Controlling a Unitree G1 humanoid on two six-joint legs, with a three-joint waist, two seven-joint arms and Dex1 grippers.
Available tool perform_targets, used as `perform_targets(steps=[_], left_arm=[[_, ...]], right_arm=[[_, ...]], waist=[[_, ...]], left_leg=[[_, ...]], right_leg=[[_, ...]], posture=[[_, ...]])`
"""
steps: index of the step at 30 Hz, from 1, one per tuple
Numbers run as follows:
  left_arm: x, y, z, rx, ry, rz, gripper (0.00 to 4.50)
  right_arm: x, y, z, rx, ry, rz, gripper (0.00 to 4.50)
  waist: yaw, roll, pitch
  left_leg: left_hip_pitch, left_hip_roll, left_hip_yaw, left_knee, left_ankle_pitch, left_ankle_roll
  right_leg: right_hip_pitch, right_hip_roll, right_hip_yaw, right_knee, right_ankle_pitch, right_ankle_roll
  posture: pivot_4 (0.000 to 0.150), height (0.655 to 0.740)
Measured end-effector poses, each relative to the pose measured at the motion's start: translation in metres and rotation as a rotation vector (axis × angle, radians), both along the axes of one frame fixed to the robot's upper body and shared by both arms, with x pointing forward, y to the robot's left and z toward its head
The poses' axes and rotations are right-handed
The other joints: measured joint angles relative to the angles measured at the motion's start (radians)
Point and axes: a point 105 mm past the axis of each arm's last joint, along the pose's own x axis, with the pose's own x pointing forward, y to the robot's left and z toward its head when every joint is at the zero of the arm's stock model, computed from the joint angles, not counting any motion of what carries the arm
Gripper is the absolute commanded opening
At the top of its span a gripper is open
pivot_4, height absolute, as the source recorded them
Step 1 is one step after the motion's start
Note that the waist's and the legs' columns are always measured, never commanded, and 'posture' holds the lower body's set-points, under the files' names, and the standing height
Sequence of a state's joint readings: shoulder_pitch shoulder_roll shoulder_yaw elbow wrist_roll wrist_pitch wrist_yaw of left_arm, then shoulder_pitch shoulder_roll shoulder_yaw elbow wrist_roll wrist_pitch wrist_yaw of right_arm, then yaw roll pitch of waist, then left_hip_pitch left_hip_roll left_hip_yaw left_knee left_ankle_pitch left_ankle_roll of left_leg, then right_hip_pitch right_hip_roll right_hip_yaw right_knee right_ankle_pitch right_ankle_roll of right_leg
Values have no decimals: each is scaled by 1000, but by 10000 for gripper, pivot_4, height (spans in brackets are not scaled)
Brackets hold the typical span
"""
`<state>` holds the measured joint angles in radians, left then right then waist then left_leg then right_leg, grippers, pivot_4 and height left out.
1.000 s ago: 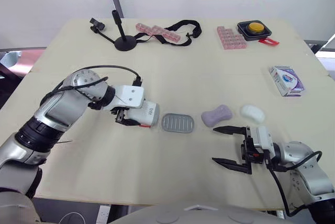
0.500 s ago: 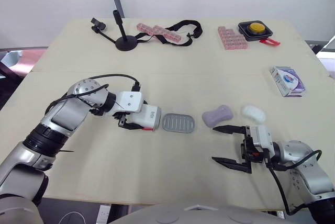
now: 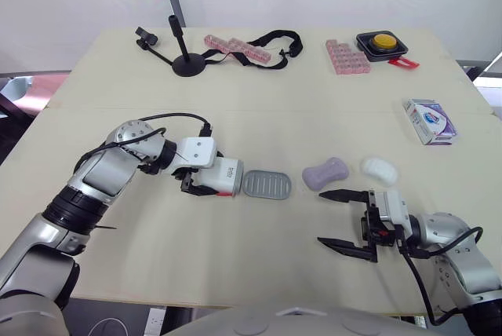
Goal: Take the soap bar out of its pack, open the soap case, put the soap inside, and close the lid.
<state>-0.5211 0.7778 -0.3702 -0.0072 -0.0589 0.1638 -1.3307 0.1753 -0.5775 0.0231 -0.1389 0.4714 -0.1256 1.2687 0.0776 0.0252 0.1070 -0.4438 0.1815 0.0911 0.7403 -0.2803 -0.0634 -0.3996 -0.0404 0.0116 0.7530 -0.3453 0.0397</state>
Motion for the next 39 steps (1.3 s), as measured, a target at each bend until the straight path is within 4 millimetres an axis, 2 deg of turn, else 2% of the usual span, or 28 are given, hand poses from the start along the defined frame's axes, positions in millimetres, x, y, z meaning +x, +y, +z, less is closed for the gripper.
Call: perform_targets(steps=[10,16,28,31,39], left_arm=[[0,2,13,-75,4,5,40144],[-7,9,-4,-47,43,17,40144],[-6,8,-12,-29,43,25,40144],[-6,6,-12,-37,45,21,35074],[-6,3,-12,-46,52,1,35034]], right_arm=[[0,-1,0,-7,-1,6,44907],[1,-1,0,-8,-2,12,44907],[1,-1,1,-13,-4,12,44907],[1,-2,1,-14,-4,12,45000],[1,-3,0,-19,1,8,45000]], waist=[[-2,0,0],[-4,0,0],[-3,0,0],[-3,0,0],[-3,0,0]], left_leg=[[0,0,0,0,0,0],[0,0,0,0,0,0],[0,0,0,0,-1,2],[0,0,0,0,-1,3],[0,0,0,0,-1,3]], right_leg=[[0,0,0,0,0,0],[0,0,0,0,0,0],[0,-1,-1,0,0,0],[0,-1,-1,0,0,0],[0,-1,-1,0,0,0]], posture=[[1500,7096],[1500,7096],[1500,7096],[1500,7096],[1500,7096]])
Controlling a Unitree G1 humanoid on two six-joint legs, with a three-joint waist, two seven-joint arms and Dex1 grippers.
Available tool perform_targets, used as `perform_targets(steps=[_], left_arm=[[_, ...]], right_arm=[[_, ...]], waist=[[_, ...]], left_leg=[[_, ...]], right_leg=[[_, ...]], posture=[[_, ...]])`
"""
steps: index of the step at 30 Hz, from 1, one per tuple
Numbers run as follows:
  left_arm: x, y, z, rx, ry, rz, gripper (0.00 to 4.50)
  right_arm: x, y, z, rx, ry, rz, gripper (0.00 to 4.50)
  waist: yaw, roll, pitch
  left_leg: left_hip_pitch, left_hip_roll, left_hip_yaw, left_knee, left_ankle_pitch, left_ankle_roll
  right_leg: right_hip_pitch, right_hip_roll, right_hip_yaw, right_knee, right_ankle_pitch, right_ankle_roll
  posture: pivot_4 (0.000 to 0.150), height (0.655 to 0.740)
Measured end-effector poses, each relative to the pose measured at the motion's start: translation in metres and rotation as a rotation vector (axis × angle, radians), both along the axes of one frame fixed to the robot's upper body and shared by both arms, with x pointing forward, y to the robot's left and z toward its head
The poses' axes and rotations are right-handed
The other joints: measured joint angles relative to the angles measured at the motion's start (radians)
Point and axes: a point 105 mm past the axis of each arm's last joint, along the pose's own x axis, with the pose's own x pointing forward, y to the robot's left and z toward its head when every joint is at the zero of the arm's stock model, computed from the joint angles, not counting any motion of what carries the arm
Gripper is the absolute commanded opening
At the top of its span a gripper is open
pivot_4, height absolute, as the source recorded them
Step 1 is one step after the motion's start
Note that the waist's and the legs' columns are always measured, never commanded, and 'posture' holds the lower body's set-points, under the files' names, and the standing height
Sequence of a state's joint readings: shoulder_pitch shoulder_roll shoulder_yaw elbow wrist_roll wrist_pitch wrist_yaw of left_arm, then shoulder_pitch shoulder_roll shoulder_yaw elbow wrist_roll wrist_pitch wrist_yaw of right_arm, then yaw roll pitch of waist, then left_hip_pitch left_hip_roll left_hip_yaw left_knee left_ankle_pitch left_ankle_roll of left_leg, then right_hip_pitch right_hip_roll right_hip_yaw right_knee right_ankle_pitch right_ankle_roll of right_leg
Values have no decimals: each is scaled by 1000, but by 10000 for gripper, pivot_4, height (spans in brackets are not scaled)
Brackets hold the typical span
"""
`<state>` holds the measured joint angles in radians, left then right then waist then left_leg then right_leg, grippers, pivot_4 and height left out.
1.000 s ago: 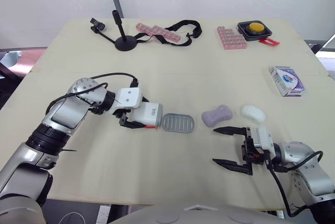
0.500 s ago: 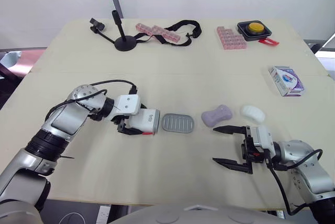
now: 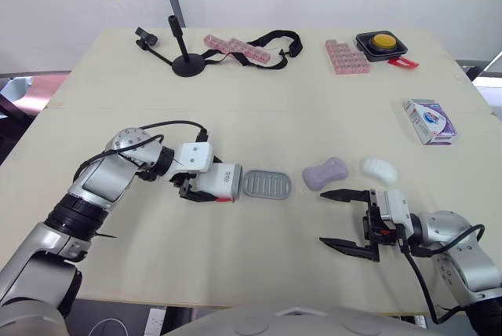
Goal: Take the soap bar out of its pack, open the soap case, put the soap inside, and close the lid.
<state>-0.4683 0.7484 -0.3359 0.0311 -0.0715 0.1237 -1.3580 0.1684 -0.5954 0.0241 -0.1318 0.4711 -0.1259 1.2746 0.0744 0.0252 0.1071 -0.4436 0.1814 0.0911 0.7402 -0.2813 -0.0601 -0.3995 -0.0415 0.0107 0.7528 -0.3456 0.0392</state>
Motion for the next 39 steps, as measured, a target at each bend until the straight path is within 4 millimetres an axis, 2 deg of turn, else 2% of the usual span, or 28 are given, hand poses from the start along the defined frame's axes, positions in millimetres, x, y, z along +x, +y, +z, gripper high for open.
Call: perform_targets(steps=[9,10,23,39], left_arm=[[1,-2,0,-14,4,9,35034],[1,-2,0,-15,8,13,40017],[0,-3,4,-85,118,88,40017],[-10,8,-5,20,21,10,40017]], right_arm=[[-1,0,-1,-1,4,-1,45000],[-1,0,-1,-1,4,-1,45000],[-4,-2,-3,-10,16,-2,45000],[-5,-3,-4,-18,23,-2,45000]], waist=[[-3,0,0],[-3,0,0],[-4,0,0],[-16,0,0]], left_leg=[[0,0,0,0,0,0],[0,0,0,0,0,0],[0,0,0,0,0,1],[2,0,0,-1,0,1]], right_leg=[[0,0,0,0,0,0],[0,0,0,0,0,0],[-1,0,0,0,0,-1],[1,0,0,-1,0,-1]], posture=[[1500,7096],[1500,7096],[1500,7096],[1500,7096]])
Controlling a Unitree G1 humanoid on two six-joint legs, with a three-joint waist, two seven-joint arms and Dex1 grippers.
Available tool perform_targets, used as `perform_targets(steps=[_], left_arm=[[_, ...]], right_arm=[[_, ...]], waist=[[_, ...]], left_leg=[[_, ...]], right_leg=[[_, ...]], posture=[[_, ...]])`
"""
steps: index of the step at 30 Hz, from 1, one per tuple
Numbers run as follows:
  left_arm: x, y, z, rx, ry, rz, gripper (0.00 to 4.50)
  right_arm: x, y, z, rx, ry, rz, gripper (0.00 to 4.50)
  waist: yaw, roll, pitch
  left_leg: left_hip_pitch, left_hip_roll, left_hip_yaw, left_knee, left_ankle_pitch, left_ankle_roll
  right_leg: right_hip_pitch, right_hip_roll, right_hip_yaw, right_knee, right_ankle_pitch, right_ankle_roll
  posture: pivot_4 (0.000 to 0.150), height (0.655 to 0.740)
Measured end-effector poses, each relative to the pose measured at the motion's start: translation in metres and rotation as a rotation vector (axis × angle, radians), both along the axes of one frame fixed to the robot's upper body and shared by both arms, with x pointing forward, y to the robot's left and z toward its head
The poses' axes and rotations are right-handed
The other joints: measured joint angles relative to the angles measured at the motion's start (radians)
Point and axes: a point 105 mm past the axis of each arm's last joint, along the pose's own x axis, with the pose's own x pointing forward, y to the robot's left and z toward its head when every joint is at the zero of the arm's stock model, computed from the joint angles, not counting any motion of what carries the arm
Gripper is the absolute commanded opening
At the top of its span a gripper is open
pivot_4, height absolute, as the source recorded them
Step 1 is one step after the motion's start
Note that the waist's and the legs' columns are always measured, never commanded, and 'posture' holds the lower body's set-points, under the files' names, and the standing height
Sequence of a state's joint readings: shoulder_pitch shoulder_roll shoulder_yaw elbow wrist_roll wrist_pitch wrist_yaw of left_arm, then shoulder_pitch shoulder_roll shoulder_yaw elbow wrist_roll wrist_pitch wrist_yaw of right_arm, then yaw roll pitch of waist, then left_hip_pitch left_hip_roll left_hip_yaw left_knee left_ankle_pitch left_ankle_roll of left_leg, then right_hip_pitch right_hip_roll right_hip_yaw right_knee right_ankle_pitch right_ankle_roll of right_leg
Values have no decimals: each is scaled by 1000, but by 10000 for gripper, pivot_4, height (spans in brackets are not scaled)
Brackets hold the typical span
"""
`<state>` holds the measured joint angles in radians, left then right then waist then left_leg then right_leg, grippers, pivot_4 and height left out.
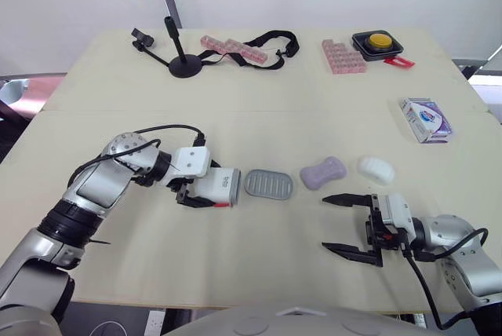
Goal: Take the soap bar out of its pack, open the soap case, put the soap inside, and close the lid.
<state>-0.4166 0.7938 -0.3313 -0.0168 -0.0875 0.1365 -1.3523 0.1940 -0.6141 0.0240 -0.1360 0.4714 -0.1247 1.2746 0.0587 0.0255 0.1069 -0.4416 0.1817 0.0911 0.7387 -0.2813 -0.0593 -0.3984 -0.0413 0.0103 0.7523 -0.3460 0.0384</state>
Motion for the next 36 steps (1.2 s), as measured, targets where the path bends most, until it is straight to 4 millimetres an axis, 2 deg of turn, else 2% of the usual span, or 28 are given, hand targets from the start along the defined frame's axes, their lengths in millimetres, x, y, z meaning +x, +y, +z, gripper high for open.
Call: perform_targets(steps=[12,24,33,36], left_arm=[[-10,7,-5,49,89,27,40017],[-4,3,-8,30,-75,-56,40017],[-2,-1,-9,-28,-87,-35,40017],[-1,-3,-9,-38,-79,-23,35142]], right_arm=[[1,0,0,-1,1,2,45000],[2,0,1,-3,-2,4,45000],[1,-4,1,-23,0,21,45000],[1,-6,1,-25,-1,26,45000]], waist=[[-9,4,-3],[-4,12,-8],[4,14,-10],[6,14,-10]], left_leg=[[3,0,0,-3,0,0],[6,-2,0,-5,2,4],[5,-8,0,-5,3,6],[5,-10,0,-5,3,8]], right_leg=[[3,0,0,-3,0,-1],[7,-3,-1,-5,0,-1],[7,-9,-2,-5,0,-1],[7,-11,-2,-5,0,-1]], posture=[[1500,7096],[1500,7096],[1500,7096],[1500,7096]])
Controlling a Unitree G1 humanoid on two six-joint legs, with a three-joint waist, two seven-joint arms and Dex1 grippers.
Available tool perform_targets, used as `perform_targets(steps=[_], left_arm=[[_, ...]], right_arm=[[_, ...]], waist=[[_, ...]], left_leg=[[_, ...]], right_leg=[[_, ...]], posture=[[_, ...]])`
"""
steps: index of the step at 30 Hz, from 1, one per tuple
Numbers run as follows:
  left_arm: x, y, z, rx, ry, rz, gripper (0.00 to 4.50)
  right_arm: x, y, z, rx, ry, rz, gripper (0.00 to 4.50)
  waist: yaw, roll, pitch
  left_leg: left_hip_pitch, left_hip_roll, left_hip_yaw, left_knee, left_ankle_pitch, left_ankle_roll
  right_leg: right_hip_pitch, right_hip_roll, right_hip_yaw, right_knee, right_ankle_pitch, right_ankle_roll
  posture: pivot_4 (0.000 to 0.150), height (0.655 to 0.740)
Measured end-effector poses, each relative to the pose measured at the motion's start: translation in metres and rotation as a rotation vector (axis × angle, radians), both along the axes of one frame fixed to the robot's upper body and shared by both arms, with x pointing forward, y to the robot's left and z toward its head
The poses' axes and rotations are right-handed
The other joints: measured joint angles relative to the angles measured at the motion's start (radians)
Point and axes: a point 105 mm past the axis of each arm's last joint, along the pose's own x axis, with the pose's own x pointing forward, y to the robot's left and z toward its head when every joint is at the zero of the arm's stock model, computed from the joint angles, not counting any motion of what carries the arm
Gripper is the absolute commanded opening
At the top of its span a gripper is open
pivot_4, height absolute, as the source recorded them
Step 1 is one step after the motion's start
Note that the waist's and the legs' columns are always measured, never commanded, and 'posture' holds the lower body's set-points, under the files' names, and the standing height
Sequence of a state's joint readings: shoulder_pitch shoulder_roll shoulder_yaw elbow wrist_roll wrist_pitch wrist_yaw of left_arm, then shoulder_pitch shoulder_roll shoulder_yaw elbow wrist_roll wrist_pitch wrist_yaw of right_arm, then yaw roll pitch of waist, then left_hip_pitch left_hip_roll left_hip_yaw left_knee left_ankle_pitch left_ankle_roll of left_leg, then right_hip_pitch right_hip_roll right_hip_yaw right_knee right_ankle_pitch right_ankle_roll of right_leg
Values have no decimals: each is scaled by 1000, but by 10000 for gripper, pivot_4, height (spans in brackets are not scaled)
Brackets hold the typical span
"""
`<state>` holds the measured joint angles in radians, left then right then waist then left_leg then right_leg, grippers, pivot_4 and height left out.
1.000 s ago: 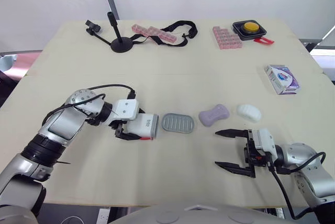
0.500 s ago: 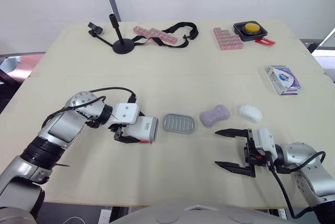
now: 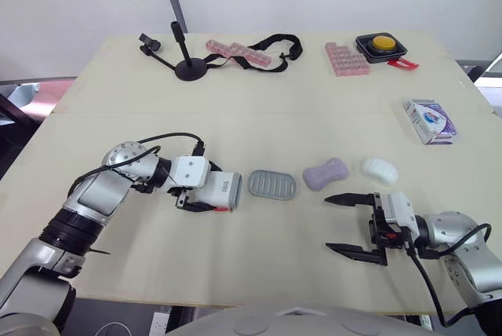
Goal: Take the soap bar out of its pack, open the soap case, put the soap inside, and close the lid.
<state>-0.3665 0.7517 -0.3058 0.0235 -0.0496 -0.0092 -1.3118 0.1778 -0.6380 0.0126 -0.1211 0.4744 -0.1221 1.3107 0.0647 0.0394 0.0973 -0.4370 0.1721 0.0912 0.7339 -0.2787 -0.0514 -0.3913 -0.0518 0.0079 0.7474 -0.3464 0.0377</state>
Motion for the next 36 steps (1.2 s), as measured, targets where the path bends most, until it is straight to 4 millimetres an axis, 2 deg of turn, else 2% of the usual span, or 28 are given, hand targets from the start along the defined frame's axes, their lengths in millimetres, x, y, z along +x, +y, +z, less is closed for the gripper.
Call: perform_targets(steps=[14,15,21,31,36], left_arm=[[5,1,1,-17,33,22,35001],[9,0,3,-22,29,41,40001],[17,1,6,-23,48,94,40001],[17,-2,8,-73,132,151,40001],[15,4,10,-38,133,138,40001]], right_arm=[[-1,-4,-4,-1,3,-9,45000],[0,-4,-3,-1,1,-10,45000],[0,-4,-4,-1,0,-14,45000],[2,-3,-2,0,1,-24,45000],[2,-3,-2,-1,8,-30,45000]], waist=[[-11,-1,1],[-11,-1,1],[-18,-4,3],[-17,-7,5],[-19,-10,7]], left_leg=[[-3,-1,0,0,0,2],[-3,-1,-1,0,0,2],[-6,-1,-1,-1,0,3],[-6,-1,-1,-2,0,3],[-6,0,-1,-3,0,3]], right_leg=[[-2,-1,-1,0,0,0],[-3,-1,-2,0,0,0],[-6,-1,-2,0,0,0],[-6,-1,-3,-1,0,0],[-6,0,-3,-2,0,0]], posture=[[1500,7096],[1500,7096],[1500,7096],[1500,7096],[1500,7096]])
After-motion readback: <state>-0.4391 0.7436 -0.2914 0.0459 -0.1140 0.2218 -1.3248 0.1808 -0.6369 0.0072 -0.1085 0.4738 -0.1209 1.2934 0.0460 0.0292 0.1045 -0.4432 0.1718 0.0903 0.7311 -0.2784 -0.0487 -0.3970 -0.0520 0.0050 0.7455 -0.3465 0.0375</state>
